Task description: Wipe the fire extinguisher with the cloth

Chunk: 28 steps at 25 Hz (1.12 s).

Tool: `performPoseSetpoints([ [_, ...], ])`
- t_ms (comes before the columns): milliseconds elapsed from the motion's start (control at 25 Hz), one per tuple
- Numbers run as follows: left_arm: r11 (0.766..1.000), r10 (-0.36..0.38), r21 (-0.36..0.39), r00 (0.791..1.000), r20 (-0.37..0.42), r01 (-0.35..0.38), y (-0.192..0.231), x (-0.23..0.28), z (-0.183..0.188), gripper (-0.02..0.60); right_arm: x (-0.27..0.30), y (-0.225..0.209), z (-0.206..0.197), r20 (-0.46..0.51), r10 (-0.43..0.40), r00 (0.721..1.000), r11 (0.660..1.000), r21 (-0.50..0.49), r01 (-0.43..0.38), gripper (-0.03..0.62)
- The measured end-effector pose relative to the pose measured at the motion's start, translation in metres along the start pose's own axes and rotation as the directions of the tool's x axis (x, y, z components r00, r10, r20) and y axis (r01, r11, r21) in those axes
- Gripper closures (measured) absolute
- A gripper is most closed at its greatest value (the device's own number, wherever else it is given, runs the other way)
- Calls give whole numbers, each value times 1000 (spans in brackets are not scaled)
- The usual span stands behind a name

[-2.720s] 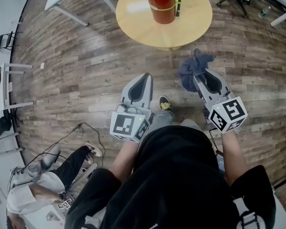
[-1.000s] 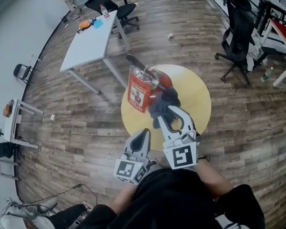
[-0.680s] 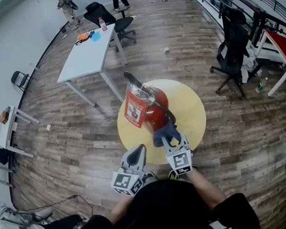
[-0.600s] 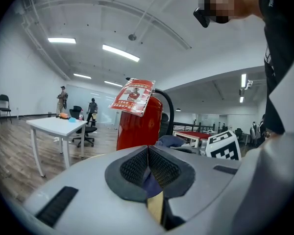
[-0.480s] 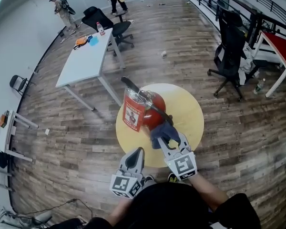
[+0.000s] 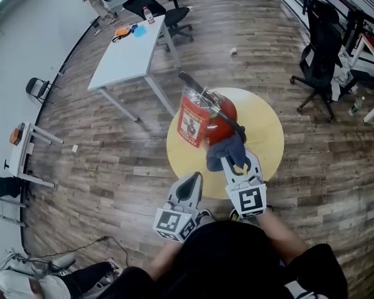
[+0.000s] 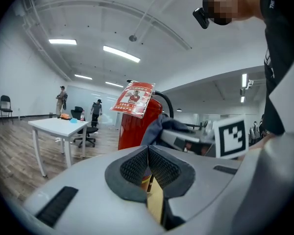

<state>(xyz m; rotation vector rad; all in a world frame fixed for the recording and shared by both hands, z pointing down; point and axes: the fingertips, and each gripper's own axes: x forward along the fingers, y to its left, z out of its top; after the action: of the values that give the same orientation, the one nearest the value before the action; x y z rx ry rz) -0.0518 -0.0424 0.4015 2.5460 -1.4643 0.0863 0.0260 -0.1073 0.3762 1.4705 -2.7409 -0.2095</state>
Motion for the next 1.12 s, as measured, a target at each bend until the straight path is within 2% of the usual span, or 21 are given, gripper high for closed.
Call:
performPoseSetpoints([
  [120, 1000, 13, 1, 1000, -11, -13, -1, -8, -4, 558, -3, -3, -79, -94, -18, 995, 998, 50, 23, 497],
  [240, 999, 31, -6, 999, -16, -31, 2, -15, -7, 558, -3, 4, -155, -224, -4, 975, 995, 93, 25, 497],
  [320, 999, 44, -9, 999, -23, -44, 3, -21, -10, 558, -3, 9, -181, -242, -9, 970, 996, 87, 31, 497],
  [400, 998, 54, -11, 998, -29, -54, 4, -24, -13, 558, -3, 9, -189, -230, -21, 973, 994, 103, 45, 497],
  [480, 998, 60, -14, 998, -38, -60, 4, -25, -16, 558, -3, 10, -211, -285, -17, 958, 986, 152, 63, 497],
  [560, 998, 60, -19, 997, -46, -61, 3, -27, -20, 557, -3, 16, -251, -407, 16, 913, 974, 213, 77, 497],
  [680, 998, 63, -20, 997, -55, -64, 1, -29, -25, 557, -4, 31, -305, -586, 127, 800, 947, 313, 79, 497],
  [720, 998, 65, -21, 996, -56, -66, 1, -29, -25, 558, -4, 33, -312, -609, 145, 780, 943, 324, 77, 497],
  [760, 997, 69, -22, 996, -55, -70, 2, -30, -25, 558, -4, 34, -313, -616, 149, 774, 944, 322, 74, 497],
  [840, 997, 78, -24, 996, -51, -79, 3, -33, -24, 558, -5, 34, -301, -603, 145, 784, 946, 317, 69, 497],
  [880, 996, 82, -24, 995, -50, -84, 4, -34, -23, 558, -4, 34, -289, -584, 146, 798, 945, 321, 62, 497],
  [1000, 995, 92, -27, 995, -48, -93, 8, -36, -23, 557, -1, 34, -220, -462, 152, 874, 952, 305, -4, 499],
  [1120, 994, 99, -36, 994, -42, -101, 11, -38, -23, 558, 1, 32, -109, -262, 155, 953, 964, 252, -87, 502],
])
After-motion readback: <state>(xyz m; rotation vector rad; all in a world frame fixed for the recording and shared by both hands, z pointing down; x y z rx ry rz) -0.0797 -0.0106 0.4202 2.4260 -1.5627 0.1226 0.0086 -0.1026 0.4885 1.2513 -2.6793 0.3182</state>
